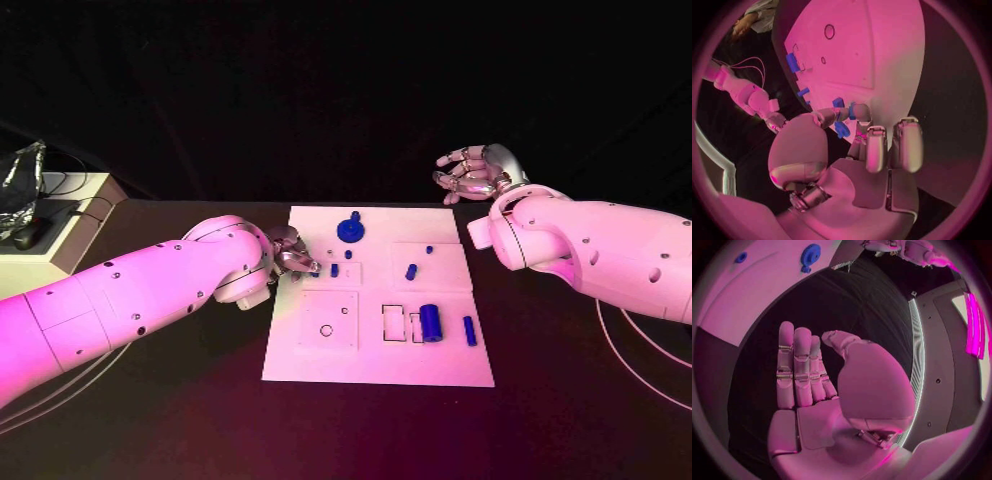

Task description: Assemble the parts on the task board

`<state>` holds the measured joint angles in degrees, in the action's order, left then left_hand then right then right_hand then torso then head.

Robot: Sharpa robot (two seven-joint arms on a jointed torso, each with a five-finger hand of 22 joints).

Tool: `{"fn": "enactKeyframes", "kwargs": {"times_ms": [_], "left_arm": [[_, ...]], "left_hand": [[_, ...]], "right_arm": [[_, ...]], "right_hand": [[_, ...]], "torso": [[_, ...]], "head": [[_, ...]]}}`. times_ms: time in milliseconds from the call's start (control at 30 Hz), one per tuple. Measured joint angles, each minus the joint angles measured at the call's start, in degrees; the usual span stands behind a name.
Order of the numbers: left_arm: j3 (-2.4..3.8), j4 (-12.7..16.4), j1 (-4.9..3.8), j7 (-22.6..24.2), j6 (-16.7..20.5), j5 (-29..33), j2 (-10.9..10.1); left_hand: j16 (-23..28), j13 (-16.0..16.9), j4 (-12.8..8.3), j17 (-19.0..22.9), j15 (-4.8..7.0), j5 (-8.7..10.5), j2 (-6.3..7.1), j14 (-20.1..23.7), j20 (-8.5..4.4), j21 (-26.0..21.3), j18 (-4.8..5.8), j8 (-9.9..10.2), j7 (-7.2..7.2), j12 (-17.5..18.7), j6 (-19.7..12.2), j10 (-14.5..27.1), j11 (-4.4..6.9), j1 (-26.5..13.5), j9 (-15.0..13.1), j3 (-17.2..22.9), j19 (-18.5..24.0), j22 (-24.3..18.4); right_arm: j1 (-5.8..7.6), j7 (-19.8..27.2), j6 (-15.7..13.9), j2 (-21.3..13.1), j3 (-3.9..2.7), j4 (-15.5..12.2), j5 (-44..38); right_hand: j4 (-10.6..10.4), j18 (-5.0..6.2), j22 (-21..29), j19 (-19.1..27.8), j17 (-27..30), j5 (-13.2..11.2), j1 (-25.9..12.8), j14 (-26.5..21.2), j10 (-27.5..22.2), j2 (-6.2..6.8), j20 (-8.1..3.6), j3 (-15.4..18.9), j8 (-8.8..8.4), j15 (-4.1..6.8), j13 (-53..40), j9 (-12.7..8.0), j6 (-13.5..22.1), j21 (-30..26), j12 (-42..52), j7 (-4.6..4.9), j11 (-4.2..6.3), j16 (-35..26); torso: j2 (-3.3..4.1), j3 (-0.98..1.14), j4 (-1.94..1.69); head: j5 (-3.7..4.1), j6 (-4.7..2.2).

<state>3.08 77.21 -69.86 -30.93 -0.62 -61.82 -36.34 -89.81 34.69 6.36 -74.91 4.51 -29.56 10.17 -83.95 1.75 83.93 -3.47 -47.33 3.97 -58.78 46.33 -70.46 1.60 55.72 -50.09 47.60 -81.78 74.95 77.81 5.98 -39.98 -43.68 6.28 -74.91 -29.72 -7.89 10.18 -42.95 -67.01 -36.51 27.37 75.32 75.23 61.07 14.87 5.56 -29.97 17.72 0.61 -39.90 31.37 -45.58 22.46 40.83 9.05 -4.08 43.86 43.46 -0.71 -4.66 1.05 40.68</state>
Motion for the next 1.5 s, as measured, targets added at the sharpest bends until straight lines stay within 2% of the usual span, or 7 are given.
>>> {"fn": "enactKeyframes", "kwargs": {"times_ms": [600,1500], "left_arm": [[0.00,0.1,0.03,-0.1,-0.3,-2.2,0.1],[0.03,-1.0,-0.39,-0.1,-3.2,-5.2,1.4]], "left_hand": [[0.0,-0.1,0.0,0.0,0.00,0.01,0.00,0.0,0.00,0.0,-0.01,0.1,0.00,0.0,0.0,0.0,-0.01,0.0,0.1,0.0,0.0,0.0],[0.0,0.1,-1.0,0.0,-0.01,0.25,0.00,0.0,0.00,0.0,-0.01,-0.2,-0.18,0.0,0.4,-0.1,-0.10,0.0,0.4,-1.0,0.0,0.0]], "right_arm": [[-0.03,0.0,0.1,0.0,0.01,0.0,-0.1],[-0.06,0.0,0.1,-0.1,0.01,-0.2,-0.2]], "right_hand": [[0.0,0.00,0.1,0.0,0.0,0.0,0.0,0.0,0.0,0.00,0.00,0.0,0.00,0.00,0.1,0.0,0.0,0.0,0.0,0.00,-0.01,0.0],[0.0,0.00,0.1,0.0,0.0,0.0,0.0,0.2,0.0,0.00,0.00,0.0,0.00,-0.21,0.1,0.0,0.0,0.0,0.0,0.00,-0.02,0.0]], "torso": [[-0.03,-0.02,-0.07],[-0.01,-0.02,-0.06]], "head": [[0.12,0.41],[0.17,1.10]]}}
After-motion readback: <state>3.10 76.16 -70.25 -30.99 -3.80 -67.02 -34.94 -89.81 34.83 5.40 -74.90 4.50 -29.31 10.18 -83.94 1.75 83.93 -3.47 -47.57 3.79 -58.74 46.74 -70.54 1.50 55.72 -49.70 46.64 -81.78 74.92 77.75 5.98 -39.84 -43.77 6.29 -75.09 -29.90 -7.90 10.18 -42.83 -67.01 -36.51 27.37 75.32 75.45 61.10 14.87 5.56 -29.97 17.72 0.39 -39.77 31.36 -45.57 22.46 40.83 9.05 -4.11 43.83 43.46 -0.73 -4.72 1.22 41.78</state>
